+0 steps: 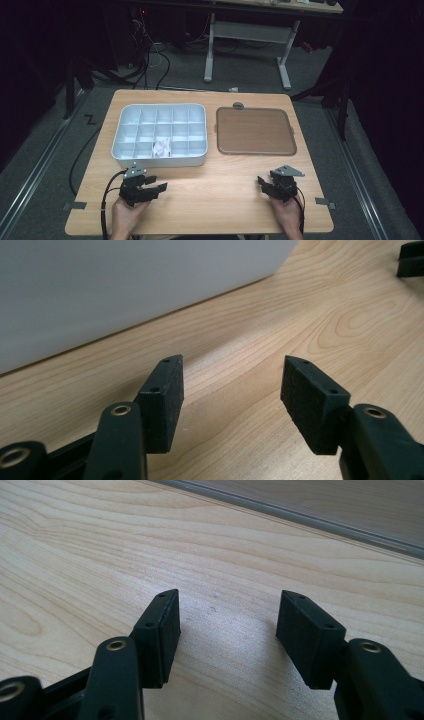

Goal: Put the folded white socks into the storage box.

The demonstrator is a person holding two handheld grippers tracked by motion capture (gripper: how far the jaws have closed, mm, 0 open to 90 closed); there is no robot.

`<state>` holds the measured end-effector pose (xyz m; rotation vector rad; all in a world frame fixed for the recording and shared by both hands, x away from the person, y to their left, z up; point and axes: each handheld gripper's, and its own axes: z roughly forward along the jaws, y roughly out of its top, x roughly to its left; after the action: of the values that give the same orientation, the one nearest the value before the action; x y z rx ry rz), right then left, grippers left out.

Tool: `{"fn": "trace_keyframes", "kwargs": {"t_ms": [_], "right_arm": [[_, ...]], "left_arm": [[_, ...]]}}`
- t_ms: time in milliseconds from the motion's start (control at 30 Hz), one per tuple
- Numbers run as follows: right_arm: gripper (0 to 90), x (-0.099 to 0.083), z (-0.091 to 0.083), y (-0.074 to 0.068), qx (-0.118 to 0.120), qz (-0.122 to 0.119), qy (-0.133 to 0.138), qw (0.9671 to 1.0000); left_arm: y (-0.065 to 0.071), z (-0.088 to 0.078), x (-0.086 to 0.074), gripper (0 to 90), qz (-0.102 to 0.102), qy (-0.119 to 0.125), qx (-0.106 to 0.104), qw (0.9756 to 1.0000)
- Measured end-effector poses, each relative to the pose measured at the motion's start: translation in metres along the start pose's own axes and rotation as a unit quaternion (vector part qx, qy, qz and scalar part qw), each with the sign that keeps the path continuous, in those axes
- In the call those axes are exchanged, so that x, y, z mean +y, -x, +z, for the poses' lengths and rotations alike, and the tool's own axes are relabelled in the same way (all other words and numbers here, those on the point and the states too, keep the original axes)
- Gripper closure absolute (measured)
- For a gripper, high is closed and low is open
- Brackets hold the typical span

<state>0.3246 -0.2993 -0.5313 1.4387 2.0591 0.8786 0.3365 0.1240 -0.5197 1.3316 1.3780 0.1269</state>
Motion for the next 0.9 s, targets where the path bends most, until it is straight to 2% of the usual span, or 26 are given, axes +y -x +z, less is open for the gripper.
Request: {"fn": "trace_keyframes", "kwargs": {"t_ms": [167, 333, 533, 900], "right_arm": [[43.3, 0.0, 0.0, 0.0, 0.0, 0.0, 0.0, 1.0], [43.3, 0.0, 0.0, 0.0, 0.0, 0.0, 0.0, 1.0], [43.3, 0.0, 0.0, 0.0, 0.0, 0.0, 0.0, 1.0], [43.3, 0.0, 0.0, 0.0, 0.0, 0.0, 0.0, 1.0]], "left_arm": [[0.001, 0.004, -0.006, 43.1, 0.01, 0.004, 0.002, 0.9999], [0.002, 0.008, -0.013, 43.5, 0.029, 0.009, 0.003, 0.9995], [0.003, 0.012, -0.017, 43.5, 0.039, 0.019, 0.007, 0.999], [0.001, 0.019, -0.022, 42.8, 0.058, 0.029, 0.025, 0.9976]]}}
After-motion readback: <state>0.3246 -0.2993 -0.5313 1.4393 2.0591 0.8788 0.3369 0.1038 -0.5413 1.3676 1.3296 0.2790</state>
